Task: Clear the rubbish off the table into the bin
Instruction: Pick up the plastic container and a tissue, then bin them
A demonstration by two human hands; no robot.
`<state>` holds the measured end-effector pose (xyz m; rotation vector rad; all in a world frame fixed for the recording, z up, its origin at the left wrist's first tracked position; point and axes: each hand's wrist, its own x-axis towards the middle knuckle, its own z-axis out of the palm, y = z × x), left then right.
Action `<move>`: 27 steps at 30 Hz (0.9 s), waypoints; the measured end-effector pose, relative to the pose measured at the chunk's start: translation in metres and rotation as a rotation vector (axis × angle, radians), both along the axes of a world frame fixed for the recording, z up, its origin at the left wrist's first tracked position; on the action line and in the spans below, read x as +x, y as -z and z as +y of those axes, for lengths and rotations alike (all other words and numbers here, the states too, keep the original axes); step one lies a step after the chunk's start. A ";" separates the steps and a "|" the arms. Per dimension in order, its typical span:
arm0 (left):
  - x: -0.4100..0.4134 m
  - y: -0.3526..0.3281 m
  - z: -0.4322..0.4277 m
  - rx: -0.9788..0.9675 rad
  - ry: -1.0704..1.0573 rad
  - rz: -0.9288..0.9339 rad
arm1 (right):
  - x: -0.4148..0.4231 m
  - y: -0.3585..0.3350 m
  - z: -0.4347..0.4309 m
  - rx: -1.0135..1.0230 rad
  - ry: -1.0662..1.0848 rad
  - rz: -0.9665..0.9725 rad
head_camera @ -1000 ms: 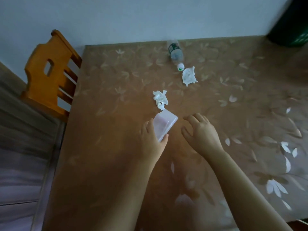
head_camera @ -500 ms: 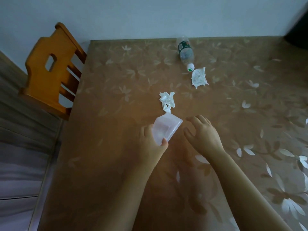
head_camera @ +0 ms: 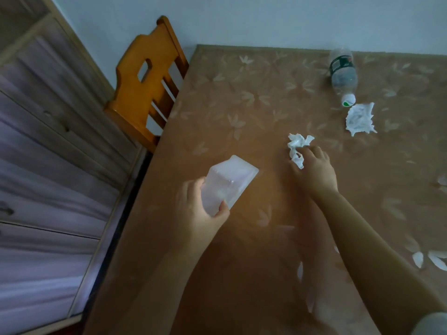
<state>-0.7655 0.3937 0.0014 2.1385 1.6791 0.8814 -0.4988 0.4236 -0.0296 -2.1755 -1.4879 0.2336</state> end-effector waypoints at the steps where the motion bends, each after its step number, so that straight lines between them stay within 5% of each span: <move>1: -0.004 0.000 -0.001 0.006 -0.007 0.002 | 0.001 0.003 0.004 -0.013 -0.004 -0.009; 14: -0.008 -0.002 -0.030 -0.019 -0.003 -0.021 | -0.014 0.019 -0.017 -0.049 0.014 0.063; 27: -0.035 -0.035 -0.092 -0.050 0.156 -0.036 | -0.062 -0.006 -0.156 -0.054 0.157 0.203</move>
